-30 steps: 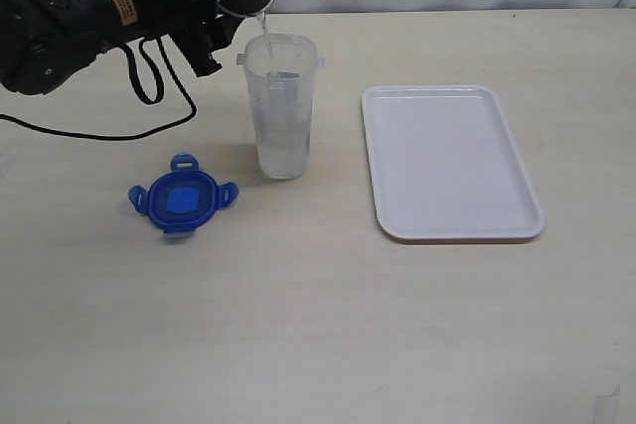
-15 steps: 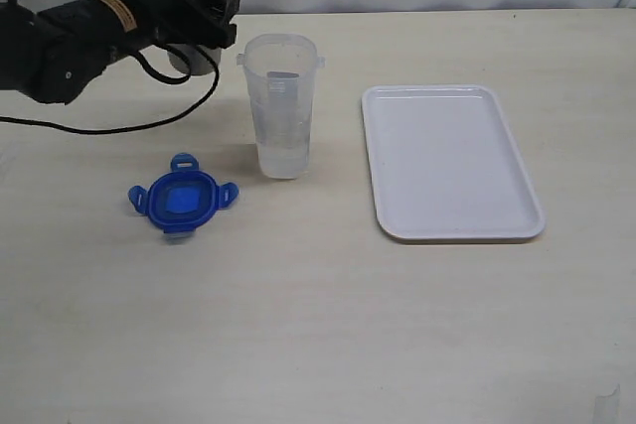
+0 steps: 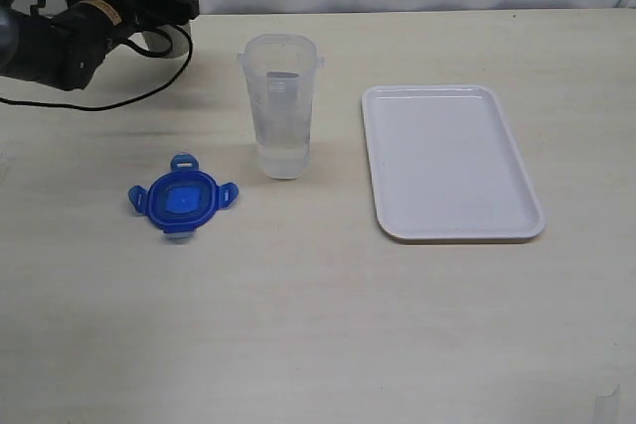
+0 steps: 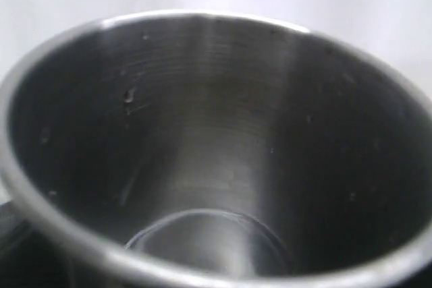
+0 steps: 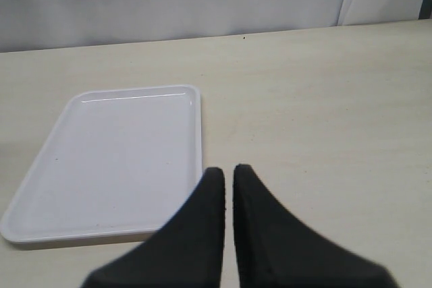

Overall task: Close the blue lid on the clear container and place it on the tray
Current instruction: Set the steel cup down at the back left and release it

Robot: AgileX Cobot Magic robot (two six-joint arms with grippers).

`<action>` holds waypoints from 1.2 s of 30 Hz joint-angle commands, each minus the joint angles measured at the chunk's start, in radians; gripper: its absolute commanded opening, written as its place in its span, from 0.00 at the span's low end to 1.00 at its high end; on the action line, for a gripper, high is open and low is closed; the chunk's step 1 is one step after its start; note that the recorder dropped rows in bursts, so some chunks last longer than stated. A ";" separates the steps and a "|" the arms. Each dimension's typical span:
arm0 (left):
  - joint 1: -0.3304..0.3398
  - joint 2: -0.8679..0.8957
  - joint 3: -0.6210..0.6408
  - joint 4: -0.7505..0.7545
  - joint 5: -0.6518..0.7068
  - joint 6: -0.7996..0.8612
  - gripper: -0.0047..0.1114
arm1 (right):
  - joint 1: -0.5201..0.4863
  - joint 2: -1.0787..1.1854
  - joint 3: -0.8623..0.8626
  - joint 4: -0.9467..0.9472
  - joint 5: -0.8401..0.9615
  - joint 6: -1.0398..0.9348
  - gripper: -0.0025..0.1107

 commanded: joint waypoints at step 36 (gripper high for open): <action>0.075 0.114 -0.141 0.067 0.196 -0.011 0.62 | -0.004 -0.004 0.002 0.001 -0.004 -0.007 0.06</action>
